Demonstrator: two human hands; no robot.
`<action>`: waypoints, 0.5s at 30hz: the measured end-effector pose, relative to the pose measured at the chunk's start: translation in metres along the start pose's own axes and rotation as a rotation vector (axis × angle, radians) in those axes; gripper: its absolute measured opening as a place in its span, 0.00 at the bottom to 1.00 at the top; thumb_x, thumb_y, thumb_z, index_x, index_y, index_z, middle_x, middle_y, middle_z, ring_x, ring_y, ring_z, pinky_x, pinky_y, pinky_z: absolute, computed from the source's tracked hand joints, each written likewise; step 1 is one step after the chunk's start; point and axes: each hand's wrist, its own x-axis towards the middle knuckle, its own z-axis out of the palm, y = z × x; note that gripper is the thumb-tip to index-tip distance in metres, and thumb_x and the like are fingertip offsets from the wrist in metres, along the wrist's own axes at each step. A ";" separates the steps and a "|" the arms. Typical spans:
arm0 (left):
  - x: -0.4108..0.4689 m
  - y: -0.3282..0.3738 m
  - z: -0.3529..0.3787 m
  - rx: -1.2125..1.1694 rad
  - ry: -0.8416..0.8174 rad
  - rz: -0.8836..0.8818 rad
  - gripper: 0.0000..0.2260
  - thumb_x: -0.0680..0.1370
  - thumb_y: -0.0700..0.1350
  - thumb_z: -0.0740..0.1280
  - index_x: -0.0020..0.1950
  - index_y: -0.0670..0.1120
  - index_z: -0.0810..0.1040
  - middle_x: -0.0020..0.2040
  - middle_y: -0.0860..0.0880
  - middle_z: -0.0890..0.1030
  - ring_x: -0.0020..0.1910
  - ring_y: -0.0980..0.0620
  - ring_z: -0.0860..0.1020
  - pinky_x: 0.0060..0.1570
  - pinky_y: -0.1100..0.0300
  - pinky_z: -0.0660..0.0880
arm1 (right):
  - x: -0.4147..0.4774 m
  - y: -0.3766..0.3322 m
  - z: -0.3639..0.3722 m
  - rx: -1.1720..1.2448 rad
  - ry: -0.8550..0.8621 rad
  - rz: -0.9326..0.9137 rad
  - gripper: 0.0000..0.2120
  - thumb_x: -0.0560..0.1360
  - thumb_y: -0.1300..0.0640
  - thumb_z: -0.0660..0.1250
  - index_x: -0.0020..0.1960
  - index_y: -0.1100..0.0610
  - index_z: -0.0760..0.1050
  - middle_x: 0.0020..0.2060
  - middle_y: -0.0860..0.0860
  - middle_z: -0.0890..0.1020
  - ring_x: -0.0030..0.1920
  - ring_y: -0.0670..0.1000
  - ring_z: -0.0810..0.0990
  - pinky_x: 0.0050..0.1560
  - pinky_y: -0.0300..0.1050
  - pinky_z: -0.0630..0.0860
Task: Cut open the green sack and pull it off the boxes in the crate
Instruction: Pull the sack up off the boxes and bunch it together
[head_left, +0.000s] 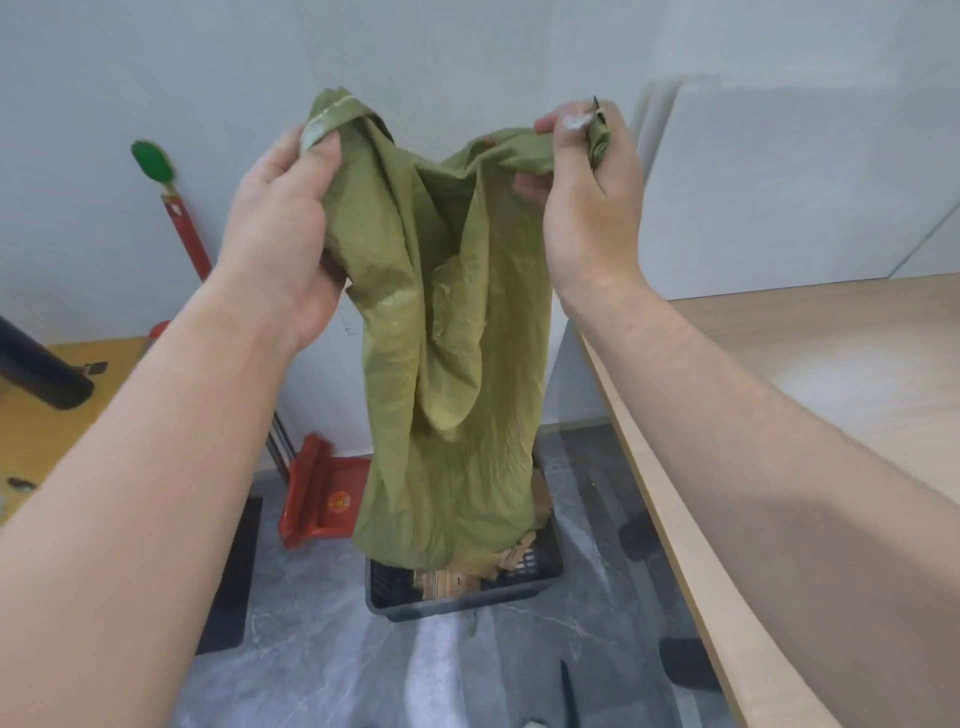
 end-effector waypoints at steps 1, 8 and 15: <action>0.000 0.004 0.001 -0.017 -0.004 0.004 0.11 0.86 0.43 0.62 0.65 0.44 0.81 0.60 0.42 0.86 0.58 0.44 0.85 0.58 0.43 0.82 | 0.002 -0.005 0.000 0.000 -0.013 -0.025 0.11 0.86 0.56 0.58 0.48 0.55 0.76 0.45 0.45 0.81 0.50 0.52 0.83 0.50 0.50 0.85; -0.008 0.016 0.003 0.019 -0.054 -0.079 0.14 0.87 0.46 0.60 0.70 0.51 0.78 0.61 0.47 0.86 0.59 0.46 0.85 0.62 0.40 0.79 | 0.001 -0.015 -0.003 -0.102 -0.059 0.003 0.09 0.81 0.52 0.63 0.51 0.51 0.82 0.46 0.51 0.85 0.50 0.57 0.84 0.54 0.60 0.82; -0.026 0.039 0.028 0.026 -0.152 -0.214 0.15 0.88 0.51 0.55 0.72 0.57 0.74 0.52 0.51 0.88 0.48 0.46 0.86 0.49 0.36 0.82 | -0.011 -0.057 -0.002 -0.266 -0.241 -0.050 0.08 0.79 0.54 0.69 0.55 0.49 0.84 0.42 0.44 0.85 0.38 0.41 0.79 0.44 0.36 0.76</action>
